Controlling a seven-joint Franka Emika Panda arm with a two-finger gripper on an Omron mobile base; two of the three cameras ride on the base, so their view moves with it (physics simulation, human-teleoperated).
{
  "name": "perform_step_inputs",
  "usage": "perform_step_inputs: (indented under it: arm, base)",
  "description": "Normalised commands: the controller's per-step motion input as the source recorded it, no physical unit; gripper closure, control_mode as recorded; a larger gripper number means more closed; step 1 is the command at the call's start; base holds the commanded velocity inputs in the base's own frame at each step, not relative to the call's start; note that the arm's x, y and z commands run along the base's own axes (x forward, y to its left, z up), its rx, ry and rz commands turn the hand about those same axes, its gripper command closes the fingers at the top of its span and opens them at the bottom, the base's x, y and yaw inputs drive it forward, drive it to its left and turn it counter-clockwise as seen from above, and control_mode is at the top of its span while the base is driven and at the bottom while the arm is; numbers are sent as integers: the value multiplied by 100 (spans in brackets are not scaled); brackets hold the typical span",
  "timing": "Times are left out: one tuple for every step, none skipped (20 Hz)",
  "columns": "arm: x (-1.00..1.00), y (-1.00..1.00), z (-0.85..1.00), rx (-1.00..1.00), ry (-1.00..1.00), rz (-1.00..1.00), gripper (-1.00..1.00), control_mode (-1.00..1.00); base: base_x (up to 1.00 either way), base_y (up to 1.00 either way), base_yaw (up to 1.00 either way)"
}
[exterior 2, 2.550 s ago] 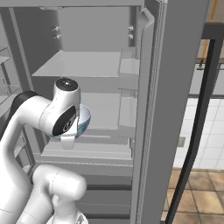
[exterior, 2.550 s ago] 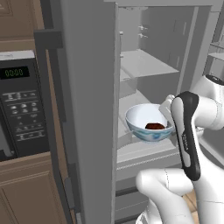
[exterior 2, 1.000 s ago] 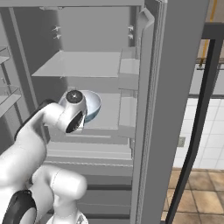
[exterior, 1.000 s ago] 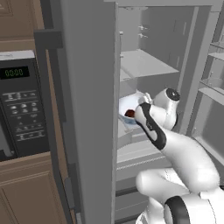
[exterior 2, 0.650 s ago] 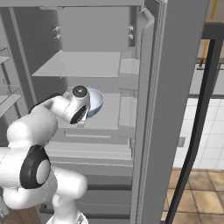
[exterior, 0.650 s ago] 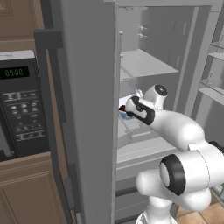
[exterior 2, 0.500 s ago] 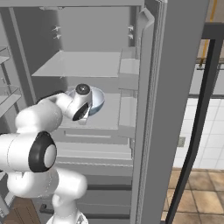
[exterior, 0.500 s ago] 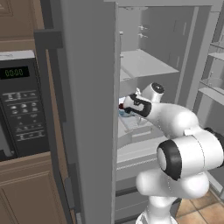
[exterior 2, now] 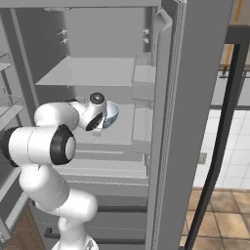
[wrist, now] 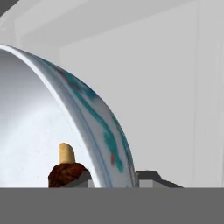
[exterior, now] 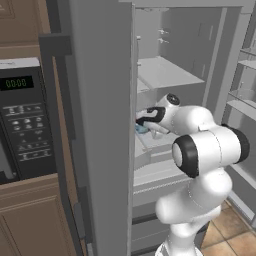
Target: Place one of the steaks on the plate and the other in the bowl. Then place the bowl in the fridge.
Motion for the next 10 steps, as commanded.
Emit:
perform_step_inputs:
  arm:
    - [34,0,-29,-3,0,0,100,-100]
    - [34,0,-25,0,-1,0,100,-100]
    - [40,0,-26,0,0,0,100,-100]
    - [35,0,-30,0,0,0,100,-100]
    - [29,0,-39,0,-4,0,100,-100]
    - [24,0,-44,-1,-8,0,100,-100]
    - [24,0,-55,-1,-8,0,100,-100]
    - [24,0,-56,-2,-7,0,100,-100]
    - [25,0,-50,-1,-2,0,100,-100]
    - [18,4,-31,0,-5,0,100,-100]
  base:
    - [0,0,0]
    - [0,0,0]
    - [0,0,0]
    - [0,0,0]
    - [0,0,0]
    - [0,0,0]
    - [0,0,0]
    - [0,0,0]
    - [0,0,0]
    - [0,0,0]
